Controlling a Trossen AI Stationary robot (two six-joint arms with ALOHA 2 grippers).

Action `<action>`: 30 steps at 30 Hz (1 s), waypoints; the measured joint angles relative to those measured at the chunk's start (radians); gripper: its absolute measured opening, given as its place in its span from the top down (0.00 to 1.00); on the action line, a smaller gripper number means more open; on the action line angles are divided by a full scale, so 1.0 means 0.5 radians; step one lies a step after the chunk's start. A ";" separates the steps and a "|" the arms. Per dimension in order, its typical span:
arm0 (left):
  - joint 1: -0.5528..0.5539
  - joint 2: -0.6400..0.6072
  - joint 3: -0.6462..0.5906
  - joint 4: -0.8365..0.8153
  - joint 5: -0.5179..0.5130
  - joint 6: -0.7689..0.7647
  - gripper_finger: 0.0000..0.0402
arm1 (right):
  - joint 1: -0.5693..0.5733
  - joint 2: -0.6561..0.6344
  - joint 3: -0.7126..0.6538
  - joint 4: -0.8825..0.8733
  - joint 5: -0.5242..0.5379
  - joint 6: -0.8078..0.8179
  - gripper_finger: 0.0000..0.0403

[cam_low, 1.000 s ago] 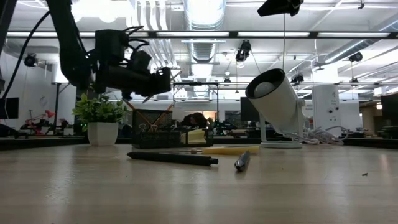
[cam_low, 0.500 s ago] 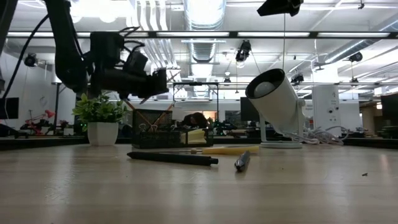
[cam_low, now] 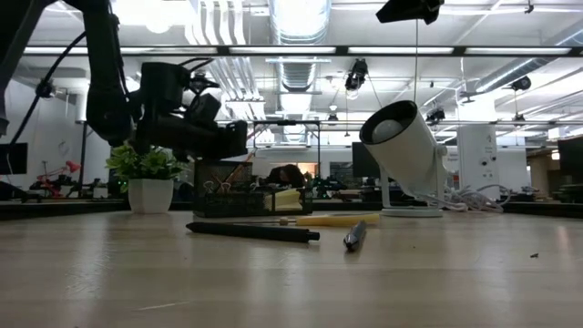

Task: Pick and place office supplies into organizer
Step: Put the yellow pencil into the black desk organizer, then put the left black pen into the black desk organizer

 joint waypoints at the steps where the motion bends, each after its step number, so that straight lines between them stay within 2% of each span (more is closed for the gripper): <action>1: 0.000 0.005 0.005 0.006 0.000 -0.023 0.99 | 0.000 0.000 0.000 0.000 0.000 -0.002 0.84; 15: -0.001 0.026 0.017 0.016 0.001 -0.049 0.87 | 0.000 0.000 0.000 -0.001 0.000 -0.006 0.84; 23: 0.000 0.017 0.015 0.047 0.001 -0.050 0.75 | 0.000 0.000 0.000 -0.001 0.000 -0.013 0.84; 30: -0.002 -0.126 0.017 0.101 0.076 -0.037 0.65 | 0.000 0.001 0.000 -0.002 0.001 -0.010 0.84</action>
